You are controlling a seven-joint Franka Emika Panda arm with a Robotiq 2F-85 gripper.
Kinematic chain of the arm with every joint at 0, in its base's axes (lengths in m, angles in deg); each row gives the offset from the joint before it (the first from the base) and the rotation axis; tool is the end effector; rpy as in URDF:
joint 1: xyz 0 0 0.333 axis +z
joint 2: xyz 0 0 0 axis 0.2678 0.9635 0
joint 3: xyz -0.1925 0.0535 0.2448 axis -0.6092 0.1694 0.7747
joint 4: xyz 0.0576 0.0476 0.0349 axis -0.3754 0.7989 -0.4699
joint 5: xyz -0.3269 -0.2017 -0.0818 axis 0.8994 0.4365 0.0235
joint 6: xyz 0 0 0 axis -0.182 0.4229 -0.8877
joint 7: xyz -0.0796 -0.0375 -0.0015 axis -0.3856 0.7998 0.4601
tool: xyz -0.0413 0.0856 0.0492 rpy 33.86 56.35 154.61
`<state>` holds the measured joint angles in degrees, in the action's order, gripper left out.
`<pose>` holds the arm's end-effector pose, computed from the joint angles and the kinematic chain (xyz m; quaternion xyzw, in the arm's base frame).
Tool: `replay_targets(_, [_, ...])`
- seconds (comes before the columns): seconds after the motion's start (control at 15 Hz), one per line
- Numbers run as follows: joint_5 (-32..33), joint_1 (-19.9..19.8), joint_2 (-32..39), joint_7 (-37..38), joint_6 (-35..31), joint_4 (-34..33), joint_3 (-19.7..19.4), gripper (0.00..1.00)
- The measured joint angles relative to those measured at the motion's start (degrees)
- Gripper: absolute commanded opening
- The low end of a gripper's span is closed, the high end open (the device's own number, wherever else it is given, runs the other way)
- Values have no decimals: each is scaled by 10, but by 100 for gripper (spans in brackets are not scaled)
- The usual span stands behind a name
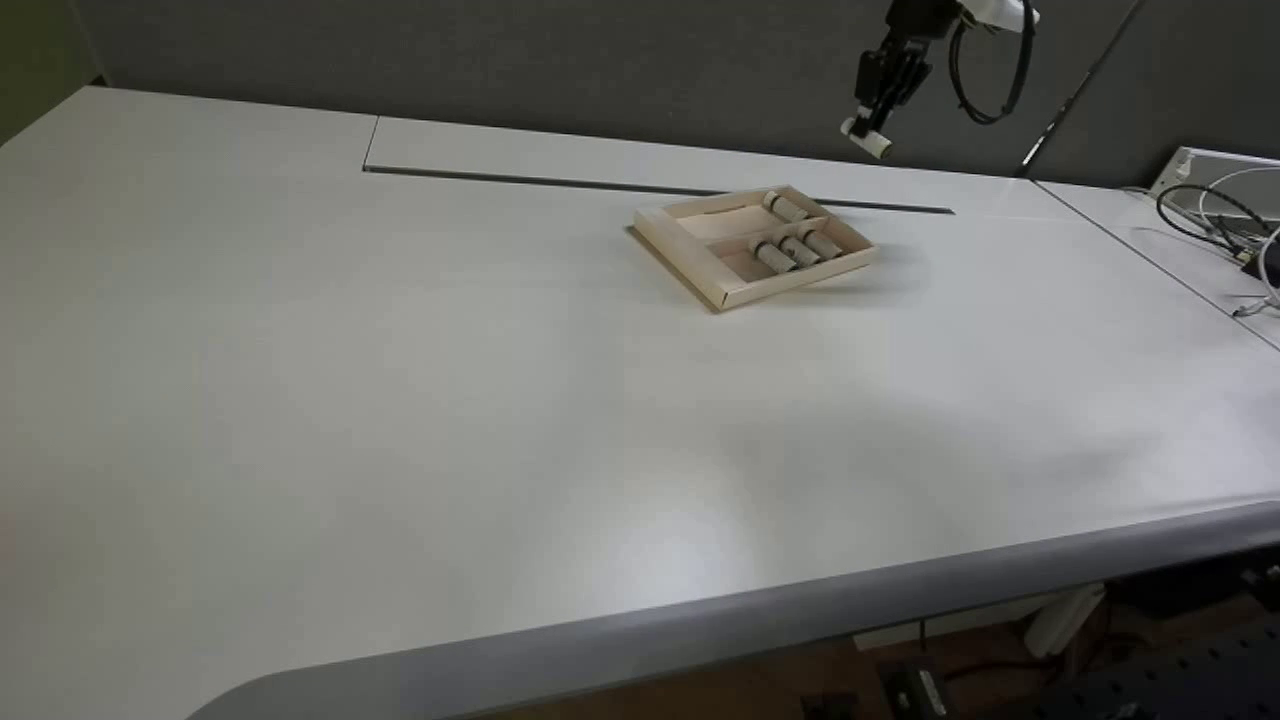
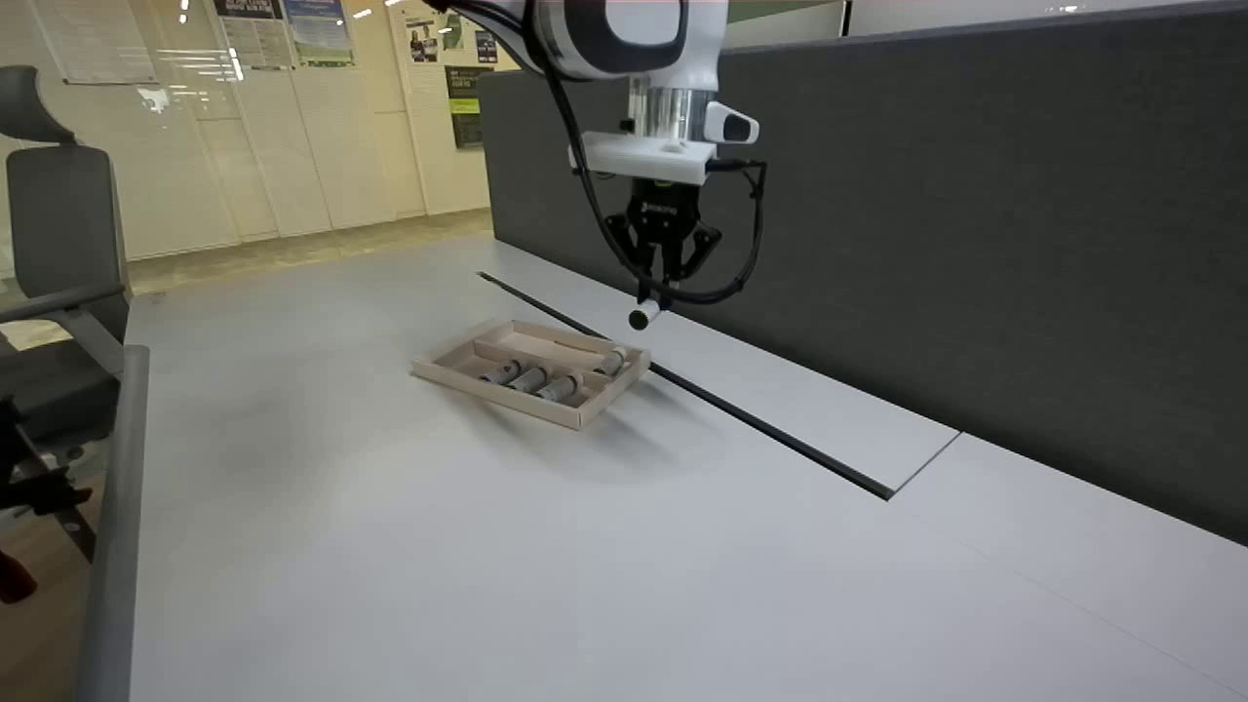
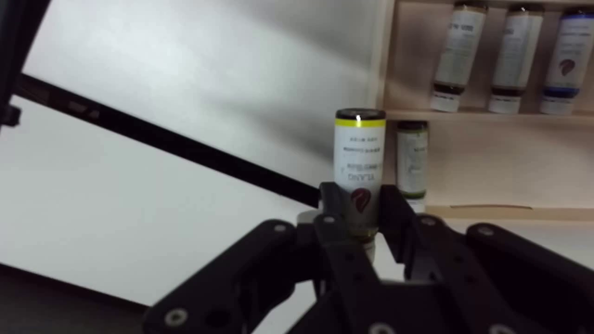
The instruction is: Move a bottle from the top segment of the tray to the table
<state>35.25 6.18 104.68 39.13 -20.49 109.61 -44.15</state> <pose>0.7856 -0.1002 0.2108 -0.9812 -0.1903 0.0118 0.0303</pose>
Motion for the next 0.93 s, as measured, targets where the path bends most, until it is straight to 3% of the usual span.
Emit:
replay_targets(0.27, [3, -16, 5, 17, -31, 50, -18, 7])
replay_targets(0.93, [6, 15, 29, 78, -80, 106, -49, 9])
